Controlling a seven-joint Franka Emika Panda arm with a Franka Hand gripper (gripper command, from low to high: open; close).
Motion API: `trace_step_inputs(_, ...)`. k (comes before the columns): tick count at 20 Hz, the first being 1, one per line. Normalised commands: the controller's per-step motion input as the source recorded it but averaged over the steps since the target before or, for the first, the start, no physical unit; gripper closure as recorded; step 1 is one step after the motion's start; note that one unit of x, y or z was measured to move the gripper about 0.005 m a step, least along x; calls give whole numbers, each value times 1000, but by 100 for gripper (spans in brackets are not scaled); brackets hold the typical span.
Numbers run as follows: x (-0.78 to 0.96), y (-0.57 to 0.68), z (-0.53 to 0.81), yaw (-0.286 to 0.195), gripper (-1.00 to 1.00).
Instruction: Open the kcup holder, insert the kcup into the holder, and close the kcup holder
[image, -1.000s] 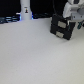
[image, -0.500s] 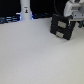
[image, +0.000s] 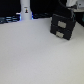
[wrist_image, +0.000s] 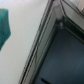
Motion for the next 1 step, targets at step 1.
trace_step_inputs(1, 1, -64, -135, -72, -100)
